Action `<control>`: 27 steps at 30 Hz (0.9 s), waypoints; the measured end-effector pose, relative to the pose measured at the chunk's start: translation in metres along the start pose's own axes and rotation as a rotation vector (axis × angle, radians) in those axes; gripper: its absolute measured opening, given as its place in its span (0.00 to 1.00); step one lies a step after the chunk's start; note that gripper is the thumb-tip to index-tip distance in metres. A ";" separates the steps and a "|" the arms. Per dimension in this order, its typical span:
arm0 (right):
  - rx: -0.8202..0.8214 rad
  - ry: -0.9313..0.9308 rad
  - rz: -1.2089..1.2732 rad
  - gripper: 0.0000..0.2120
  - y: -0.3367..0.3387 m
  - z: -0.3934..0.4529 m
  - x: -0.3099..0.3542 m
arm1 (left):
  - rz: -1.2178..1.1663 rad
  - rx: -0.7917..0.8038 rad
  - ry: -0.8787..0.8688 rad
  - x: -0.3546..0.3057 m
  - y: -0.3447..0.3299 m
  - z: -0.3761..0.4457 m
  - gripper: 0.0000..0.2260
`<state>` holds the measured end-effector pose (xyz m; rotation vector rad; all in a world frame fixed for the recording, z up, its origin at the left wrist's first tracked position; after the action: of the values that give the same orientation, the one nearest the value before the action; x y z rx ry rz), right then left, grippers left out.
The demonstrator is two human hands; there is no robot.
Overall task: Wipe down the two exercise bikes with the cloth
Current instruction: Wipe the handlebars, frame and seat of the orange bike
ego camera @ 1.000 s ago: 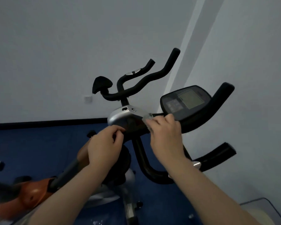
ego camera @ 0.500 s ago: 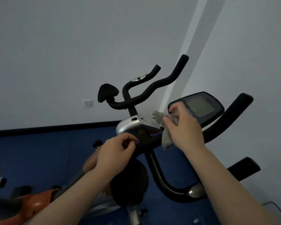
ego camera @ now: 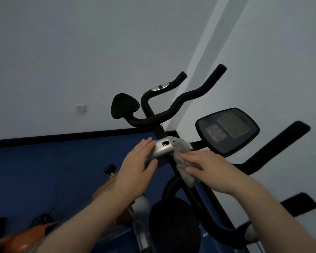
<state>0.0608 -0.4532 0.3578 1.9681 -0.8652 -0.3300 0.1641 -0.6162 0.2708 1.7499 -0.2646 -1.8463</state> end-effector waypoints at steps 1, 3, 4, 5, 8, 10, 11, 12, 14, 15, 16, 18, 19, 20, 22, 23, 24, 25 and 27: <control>-0.042 -0.049 -0.047 0.22 0.000 0.005 0.005 | 0.002 0.029 -0.028 0.001 -0.002 0.004 0.24; -0.180 -0.160 -0.124 0.17 -0.001 0.015 0.021 | 0.030 0.075 -0.077 0.004 -0.009 0.009 0.25; -0.253 -0.215 -0.181 0.16 -0.004 0.020 0.027 | 0.058 0.086 -0.103 0.006 -0.012 0.010 0.25; -0.308 -0.271 -0.242 0.16 -0.008 0.025 0.032 | 0.084 0.090 -0.128 0.009 -0.014 0.010 0.26; -0.416 -0.365 -0.248 0.21 -0.015 0.038 0.040 | 0.084 0.083 -0.173 0.016 -0.017 0.010 0.26; -0.431 -0.402 -0.185 0.23 -0.013 0.042 0.040 | 0.059 0.071 -0.179 0.017 -0.014 0.011 0.25; -0.424 -0.405 -0.182 0.23 -0.013 0.042 0.039 | 0.063 0.064 -0.179 0.017 -0.013 0.011 0.25; -0.418 -0.386 -0.201 0.21 -0.014 0.039 0.038 | 0.067 0.055 -0.175 0.018 -0.012 0.011 0.24; -0.424 -0.334 -0.273 0.17 -0.016 0.029 0.033 | 0.051 0.050 -0.166 0.017 -0.009 0.012 0.23; -0.433 -0.327 -0.291 0.16 -0.017 0.025 0.031 | 0.037 0.054 -0.160 0.017 -0.008 0.013 0.23; -0.432 -0.326 -0.274 0.16 -0.017 0.023 0.030 | 0.025 0.057 -0.155 0.017 -0.007 0.013 0.22; -0.418 -0.319 -0.217 0.17 -0.012 0.032 0.034 | 0.018 0.063 -0.152 0.018 -0.005 0.014 0.22; -0.411 -0.326 -0.210 0.18 -0.010 0.038 0.038 | 0.020 0.068 -0.152 0.018 -0.005 0.015 0.22; -0.405 -0.335 -0.221 0.20 -0.010 0.043 0.041 | 0.022 0.071 -0.150 0.018 -0.005 0.015 0.22; -0.413 -0.332 -0.252 0.21 -0.010 0.045 0.043 | 0.025 0.064 -0.146 0.019 -0.005 0.015 0.22; -0.423 -0.311 -0.260 0.19 -0.012 0.041 0.041 | 0.029 0.062 -0.146 0.018 -0.005 0.015 0.22; -0.433 -0.288 -0.276 0.17 -0.014 0.035 0.037 | 0.035 0.061 -0.144 0.018 -0.005 0.015 0.22; -0.444 -0.273 -0.304 0.16 -0.016 0.029 0.033 | 0.039 0.060 -0.143 0.019 -0.004 0.015 0.22; -0.441 -0.275 -0.329 0.17 -0.016 0.022 0.029 | 0.033 0.043 -0.139 0.019 -0.004 0.017 0.21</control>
<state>0.0763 -0.4822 0.3362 1.6627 -0.5680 -0.9204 0.1472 -0.6277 0.2546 1.6370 -0.3880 -1.9546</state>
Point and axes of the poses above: each hand's wrist, its own z-axis towards the middle knuckle, its own y-axis out of the back of the hand, x = y × z, the point moved 3 cm from there along z, towards the middle knuckle, and after that the axes turned 12 degrees about x, right-handed, at the moved point
